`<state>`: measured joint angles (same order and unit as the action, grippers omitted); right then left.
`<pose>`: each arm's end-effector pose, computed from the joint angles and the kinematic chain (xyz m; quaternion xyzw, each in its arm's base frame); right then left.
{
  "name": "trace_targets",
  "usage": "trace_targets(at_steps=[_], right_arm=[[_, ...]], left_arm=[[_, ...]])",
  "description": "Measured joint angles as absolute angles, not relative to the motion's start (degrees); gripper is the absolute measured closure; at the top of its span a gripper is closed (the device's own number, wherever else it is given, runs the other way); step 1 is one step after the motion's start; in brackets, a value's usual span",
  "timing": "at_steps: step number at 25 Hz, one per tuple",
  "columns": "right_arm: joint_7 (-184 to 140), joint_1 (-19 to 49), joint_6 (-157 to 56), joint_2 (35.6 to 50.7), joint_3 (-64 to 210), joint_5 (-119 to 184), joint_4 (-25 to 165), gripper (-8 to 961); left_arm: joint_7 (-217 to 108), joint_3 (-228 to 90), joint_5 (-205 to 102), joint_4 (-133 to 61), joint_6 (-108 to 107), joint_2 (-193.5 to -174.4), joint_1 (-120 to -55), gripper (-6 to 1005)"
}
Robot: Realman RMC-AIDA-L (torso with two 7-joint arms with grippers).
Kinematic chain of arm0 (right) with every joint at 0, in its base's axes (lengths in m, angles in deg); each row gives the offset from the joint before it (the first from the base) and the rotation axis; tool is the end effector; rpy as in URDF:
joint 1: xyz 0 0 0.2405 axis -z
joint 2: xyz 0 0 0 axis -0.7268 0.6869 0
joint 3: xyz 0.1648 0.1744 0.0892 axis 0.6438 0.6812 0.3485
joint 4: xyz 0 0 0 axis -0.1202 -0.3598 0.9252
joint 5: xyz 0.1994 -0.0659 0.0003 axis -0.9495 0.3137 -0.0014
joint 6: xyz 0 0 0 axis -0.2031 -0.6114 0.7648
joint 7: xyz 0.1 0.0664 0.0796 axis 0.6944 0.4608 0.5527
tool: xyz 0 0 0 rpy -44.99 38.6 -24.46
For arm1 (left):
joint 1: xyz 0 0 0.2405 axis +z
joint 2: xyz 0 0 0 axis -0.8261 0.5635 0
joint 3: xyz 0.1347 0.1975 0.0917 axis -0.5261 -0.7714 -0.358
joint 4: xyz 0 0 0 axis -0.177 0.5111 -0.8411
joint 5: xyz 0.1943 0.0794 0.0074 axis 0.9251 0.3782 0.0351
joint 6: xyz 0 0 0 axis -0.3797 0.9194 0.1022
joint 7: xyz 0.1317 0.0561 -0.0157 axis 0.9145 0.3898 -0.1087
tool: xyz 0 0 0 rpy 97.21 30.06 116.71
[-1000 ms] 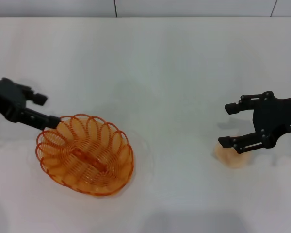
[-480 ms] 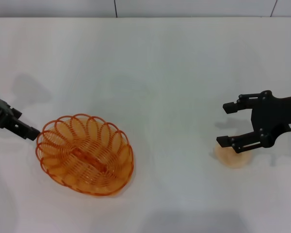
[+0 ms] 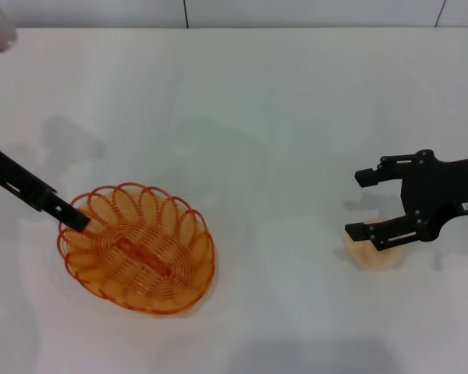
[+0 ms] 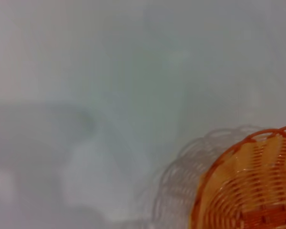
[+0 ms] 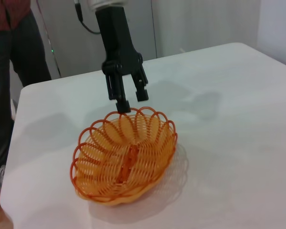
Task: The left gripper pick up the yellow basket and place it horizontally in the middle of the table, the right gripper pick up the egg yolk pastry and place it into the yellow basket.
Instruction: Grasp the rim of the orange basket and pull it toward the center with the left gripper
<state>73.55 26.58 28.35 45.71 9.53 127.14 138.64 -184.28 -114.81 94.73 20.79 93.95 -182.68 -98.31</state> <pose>0.2085 0.3156 0.0225 -0.9852 0.1074 0.0972 0.0919 -0.2474 0.3624 0.0675 -0.8815 -0.4193 0.1912 0.1026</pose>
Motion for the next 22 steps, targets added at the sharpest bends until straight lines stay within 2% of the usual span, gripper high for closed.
trace_targets(at_steps=[3, 13, 22], right_arm=[[73.54, 26.58, 28.46, 45.72, 9.52, 127.11, 138.59, 108], [73.55, 26.58, 28.65, 45.71, 9.53, 127.11, 138.65, 107], [73.53, 26.58, 28.66, 45.71, 9.53, 127.13, 138.64, 107]], left_arm=[[-185.50, -115.26, 94.79, 20.55, 93.42, -183.50, -98.37, 124], [-189.66, -115.95, 96.23, 17.93, 90.97, -183.74, -99.22, 124], [-190.05, -116.02, 96.29, 15.28, 88.97, -184.03, -100.82, 194]])
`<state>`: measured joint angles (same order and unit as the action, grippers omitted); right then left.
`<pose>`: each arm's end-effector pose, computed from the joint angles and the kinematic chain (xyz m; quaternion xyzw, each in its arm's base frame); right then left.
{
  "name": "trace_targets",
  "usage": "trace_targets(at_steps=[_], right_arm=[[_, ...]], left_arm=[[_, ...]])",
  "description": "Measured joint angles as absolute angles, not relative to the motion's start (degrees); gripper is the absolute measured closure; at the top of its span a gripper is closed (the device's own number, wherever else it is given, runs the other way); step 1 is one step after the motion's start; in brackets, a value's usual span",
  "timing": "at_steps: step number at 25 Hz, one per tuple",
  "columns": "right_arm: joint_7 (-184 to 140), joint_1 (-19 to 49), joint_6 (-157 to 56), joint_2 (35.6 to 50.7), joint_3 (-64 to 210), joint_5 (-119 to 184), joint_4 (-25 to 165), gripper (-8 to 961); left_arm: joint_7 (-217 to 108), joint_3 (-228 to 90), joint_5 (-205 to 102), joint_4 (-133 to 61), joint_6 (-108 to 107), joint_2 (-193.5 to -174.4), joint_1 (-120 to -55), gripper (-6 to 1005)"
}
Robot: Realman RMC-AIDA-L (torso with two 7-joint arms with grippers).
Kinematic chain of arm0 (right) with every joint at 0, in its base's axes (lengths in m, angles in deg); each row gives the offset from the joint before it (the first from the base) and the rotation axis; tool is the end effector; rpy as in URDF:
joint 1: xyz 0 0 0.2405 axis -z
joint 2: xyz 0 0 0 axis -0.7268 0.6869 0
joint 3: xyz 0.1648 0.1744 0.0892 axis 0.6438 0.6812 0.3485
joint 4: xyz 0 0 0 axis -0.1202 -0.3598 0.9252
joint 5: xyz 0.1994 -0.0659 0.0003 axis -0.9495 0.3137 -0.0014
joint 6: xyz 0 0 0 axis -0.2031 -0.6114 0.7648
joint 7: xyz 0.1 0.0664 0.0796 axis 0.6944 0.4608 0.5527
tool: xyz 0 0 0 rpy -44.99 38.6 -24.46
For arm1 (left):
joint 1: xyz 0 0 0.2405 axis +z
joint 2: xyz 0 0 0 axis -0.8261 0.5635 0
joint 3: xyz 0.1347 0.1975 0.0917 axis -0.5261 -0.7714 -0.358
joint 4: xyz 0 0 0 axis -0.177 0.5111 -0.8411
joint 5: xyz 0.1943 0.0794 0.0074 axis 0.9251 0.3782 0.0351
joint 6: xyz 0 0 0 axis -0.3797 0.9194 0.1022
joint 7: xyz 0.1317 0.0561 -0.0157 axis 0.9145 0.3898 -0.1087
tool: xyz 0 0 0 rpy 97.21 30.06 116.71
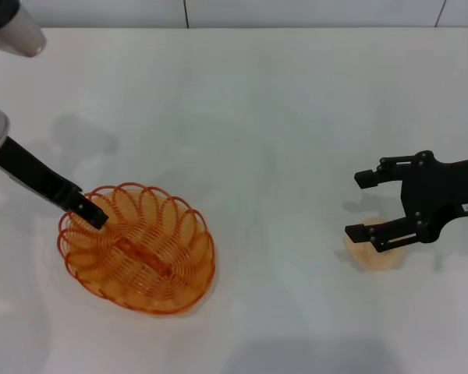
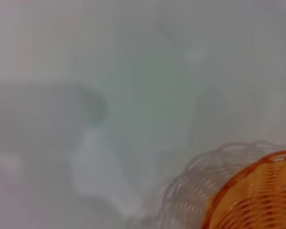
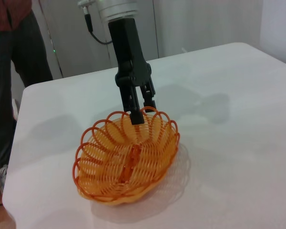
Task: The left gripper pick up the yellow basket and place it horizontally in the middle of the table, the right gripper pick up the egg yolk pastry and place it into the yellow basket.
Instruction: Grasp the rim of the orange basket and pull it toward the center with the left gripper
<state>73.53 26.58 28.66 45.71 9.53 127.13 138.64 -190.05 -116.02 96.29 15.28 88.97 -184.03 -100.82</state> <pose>0.2084 0.3148 0.0224 -0.9855 0.1070 0.0971 0.0893 -0.2451 0.3710 0.0434 -0.8621 -0.4543 0.1962 0.1089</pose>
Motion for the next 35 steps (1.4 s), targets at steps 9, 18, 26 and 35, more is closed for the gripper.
trace_targets(at_steps=[9, 18, 26, 35], right_arm=[[73.53, 26.66, 28.66, 45.71, 9.60, 127.15, 138.61, 108], [73.53, 26.83, 28.70, 45.71, 9.59, 127.15, 138.61, 107], [73.53, 26.84, 29.31, 45.71, 9.67, 127.12, 138.62, 107], [73.53, 26.93, 29.89, 45.71, 9.71, 127.06, 138.75, 108]], left_arm=[[-189.97, -116.32, 97.58, 12.80, 88.01, -184.18, -101.82, 427], [-190.06, -116.83, 97.73, 11.84, 87.23, -184.28, -101.78, 484], [-190.30, -117.70, 97.75, 10.28, 86.79, -184.52, -102.09, 508], [-190.57, -118.04, 97.75, 10.25, 86.64, -184.73, -102.20, 543]])
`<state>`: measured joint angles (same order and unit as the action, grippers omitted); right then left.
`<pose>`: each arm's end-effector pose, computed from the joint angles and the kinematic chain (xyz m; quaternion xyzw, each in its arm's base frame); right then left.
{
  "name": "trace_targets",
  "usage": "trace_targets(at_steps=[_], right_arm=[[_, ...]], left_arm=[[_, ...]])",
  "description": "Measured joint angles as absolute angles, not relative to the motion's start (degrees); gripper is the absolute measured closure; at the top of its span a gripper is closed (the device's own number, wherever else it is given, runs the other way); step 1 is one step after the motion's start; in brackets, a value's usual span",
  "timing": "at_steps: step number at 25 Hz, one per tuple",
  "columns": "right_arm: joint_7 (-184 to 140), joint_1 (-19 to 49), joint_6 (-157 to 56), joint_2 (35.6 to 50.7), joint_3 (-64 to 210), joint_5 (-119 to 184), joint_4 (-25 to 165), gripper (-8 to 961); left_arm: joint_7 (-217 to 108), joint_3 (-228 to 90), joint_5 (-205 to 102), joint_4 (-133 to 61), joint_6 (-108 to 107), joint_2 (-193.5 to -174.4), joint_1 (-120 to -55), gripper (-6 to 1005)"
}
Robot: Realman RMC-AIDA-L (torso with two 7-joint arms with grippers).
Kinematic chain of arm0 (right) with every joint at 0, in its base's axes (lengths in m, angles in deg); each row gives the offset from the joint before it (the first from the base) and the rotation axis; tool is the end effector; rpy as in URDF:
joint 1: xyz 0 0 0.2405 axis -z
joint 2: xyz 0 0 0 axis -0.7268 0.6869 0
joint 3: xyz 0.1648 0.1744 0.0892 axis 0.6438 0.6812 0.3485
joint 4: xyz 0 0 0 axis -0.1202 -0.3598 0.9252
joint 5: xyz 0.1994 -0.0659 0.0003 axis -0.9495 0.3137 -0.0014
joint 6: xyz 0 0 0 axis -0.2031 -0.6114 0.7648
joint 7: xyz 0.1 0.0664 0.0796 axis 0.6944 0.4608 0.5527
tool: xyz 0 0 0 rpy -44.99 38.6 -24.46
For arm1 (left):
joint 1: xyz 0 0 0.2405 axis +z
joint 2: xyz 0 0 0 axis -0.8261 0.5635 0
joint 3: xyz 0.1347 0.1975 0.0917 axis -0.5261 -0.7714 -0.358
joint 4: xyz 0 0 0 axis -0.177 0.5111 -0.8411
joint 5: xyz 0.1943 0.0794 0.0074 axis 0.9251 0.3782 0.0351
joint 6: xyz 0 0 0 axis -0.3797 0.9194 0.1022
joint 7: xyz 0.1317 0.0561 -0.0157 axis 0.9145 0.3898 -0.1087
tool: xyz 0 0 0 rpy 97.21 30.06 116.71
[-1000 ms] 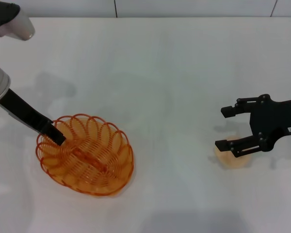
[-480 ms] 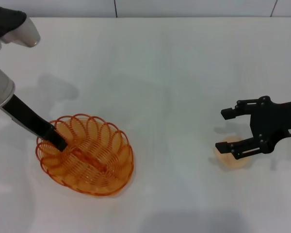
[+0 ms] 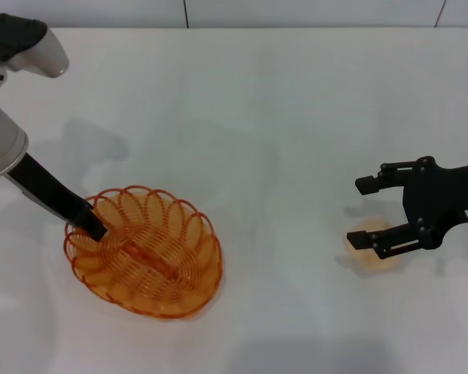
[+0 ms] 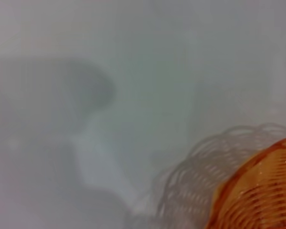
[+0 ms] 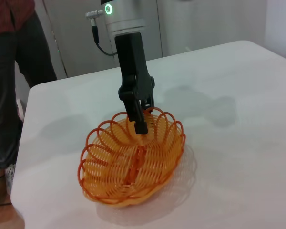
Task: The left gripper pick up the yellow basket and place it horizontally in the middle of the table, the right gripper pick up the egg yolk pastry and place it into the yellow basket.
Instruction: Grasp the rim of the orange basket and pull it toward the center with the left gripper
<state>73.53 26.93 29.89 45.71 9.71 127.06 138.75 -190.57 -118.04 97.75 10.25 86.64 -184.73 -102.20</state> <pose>0.2097 0.3109 0.0227 -0.9860 0.1087 0.0976 0.0806 -0.2490 0.3683 0.0241 -0.8576 -0.4549 0.2221 0.0913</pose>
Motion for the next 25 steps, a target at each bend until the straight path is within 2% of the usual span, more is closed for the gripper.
trace_targets(at_steps=[2, 8, 10, 15, 25], right_arm=[[73.53, 26.93, 30.00, 45.71, 9.71, 127.01, 138.77, 108], [73.53, 26.90, 30.01, 45.71, 9.64, 126.97, 138.93, 108], [73.53, 26.92, 30.01, 45.71, 9.66, 126.96, 139.11, 108], [73.53, 26.89, 30.07, 45.71, 9.72, 126.96, 139.19, 107], [73.53, 26.68, 30.07, 45.71, 9.89, 126.89, 138.89, 108]], left_arm=[[-190.55, -118.58, 97.74, 10.25, 86.44, -184.86, -102.21, 551], [-190.53, -119.14, 97.61, 10.61, 86.28, -185.08, -102.36, 678], [-190.56, -119.00, 97.35, 10.80, 86.22, -184.87, -102.40, 818], [-190.16, -119.17, 97.19, 10.80, 86.28, -184.68, -102.47, 864], [-190.72, -118.66, 96.67, 13.18, 87.64, -185.15, -102.83, 885]])
